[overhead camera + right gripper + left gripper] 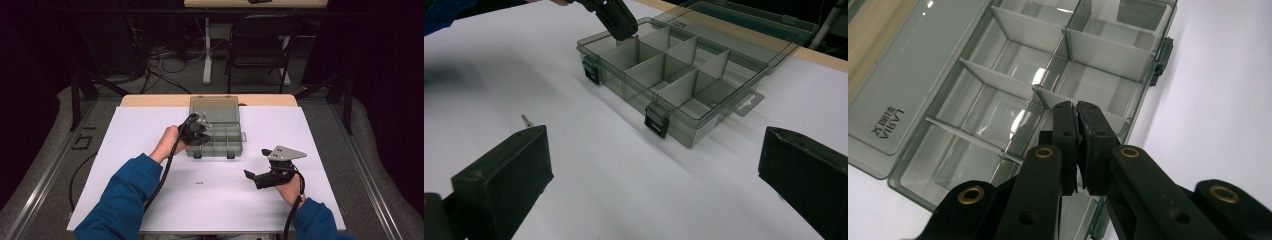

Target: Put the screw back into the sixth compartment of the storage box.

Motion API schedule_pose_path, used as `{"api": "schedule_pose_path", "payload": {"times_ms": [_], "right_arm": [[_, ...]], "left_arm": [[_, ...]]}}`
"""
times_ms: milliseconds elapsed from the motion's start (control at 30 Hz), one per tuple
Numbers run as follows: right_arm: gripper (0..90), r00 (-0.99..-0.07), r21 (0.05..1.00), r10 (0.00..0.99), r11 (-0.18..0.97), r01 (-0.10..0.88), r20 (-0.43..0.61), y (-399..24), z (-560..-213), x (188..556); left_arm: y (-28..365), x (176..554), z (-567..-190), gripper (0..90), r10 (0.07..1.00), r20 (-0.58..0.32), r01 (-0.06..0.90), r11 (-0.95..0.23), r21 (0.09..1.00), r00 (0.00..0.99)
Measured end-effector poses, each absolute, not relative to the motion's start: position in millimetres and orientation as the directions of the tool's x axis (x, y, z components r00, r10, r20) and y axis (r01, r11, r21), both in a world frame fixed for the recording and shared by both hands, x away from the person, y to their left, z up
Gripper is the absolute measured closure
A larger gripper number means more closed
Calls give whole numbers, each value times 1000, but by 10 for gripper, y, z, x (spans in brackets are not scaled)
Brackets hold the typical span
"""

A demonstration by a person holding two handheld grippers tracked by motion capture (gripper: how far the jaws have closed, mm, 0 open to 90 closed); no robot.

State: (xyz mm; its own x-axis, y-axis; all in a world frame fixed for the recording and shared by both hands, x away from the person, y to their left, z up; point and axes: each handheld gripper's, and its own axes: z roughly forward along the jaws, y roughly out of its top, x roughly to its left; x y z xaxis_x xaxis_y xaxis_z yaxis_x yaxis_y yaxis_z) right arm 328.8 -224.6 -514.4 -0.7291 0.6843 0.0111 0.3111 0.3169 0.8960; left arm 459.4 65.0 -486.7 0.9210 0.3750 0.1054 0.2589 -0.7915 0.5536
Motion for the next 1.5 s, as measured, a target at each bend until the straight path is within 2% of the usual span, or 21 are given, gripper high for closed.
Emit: {"api": "schedule_pose_path", "payload": {"times_ms": [433, 533, 667, 700, 800, 833, 867, 1000, 1100, 1133, 1300, 1500], "right_arm": [[0, -728, 897, 686, 311, 315, 18, -2248, -5145, 3287], [0, -728, 898, 685, 309, 313, 18, -2244, -5149, 3291], [0, -728, 897, 686, 313, 313, 15, -2249, -5143, 3287], [0, -729, 897, 685, 312, 313, 16, -2250, -5143, 3286], [0, -727, 900, 686, 306, 312, 19, -2251, -5143, 3286], [0, -727, 900, 686, 306, 312, 19, -2251, -5143, 3286], [0, -729, 900, 685, 305, 310, 19, -2250, -5142, 3285], [0, -728, 902, 685, 298, 313, 27, -2250, -5136, 3279], [0, -728, 902, 686, 300, 311, 23, -2254, -5132, 3278], [0, -727, 901, 687, 298, 315, 27, -2250, -5134, 3275], [0, -727, 901, 686, 300, 312, 24, -2252, -5131, 3274], [0, -728, 901, 685, 302, 312, 23, -2253, -5126, 3271]], "left_arm": [[653, 4634, -4936, 855, 401, 101, 287, -789, 543, 910], [675, 4638, -4926, 816, 405, 89, 294, -782, 550, 910], [694, 4630, -4903, 715, 406, 81, 295, -772, 563, 910], [704, 4630, -4888, 715, 406, 88, 289, -772, 567, 910], [732, 4608, -4848, 568, 422, 97, 292, -757, 584, 901], [742, 4604, -4830, 568, 423, 94, 294, -758, 583, 901], [750, 4596, -4816, 482, 426, 92, 298, -756, 583, 900], [771, 4537, -4780, 345, 417, 80, 295, -754, 586, 906], [785, 4477, -4760, 292, 406, 74, 289, -755, 588, 911], [792, 4459, -4755, 241, 398, 70, 284, -756, 590, 915], [830, 4376, -4731, 154, 397, 79, 276, -754, 596, 914], [867, 4292, -4761, 97, 389, 67, 275, -752, 599, 919]]}}
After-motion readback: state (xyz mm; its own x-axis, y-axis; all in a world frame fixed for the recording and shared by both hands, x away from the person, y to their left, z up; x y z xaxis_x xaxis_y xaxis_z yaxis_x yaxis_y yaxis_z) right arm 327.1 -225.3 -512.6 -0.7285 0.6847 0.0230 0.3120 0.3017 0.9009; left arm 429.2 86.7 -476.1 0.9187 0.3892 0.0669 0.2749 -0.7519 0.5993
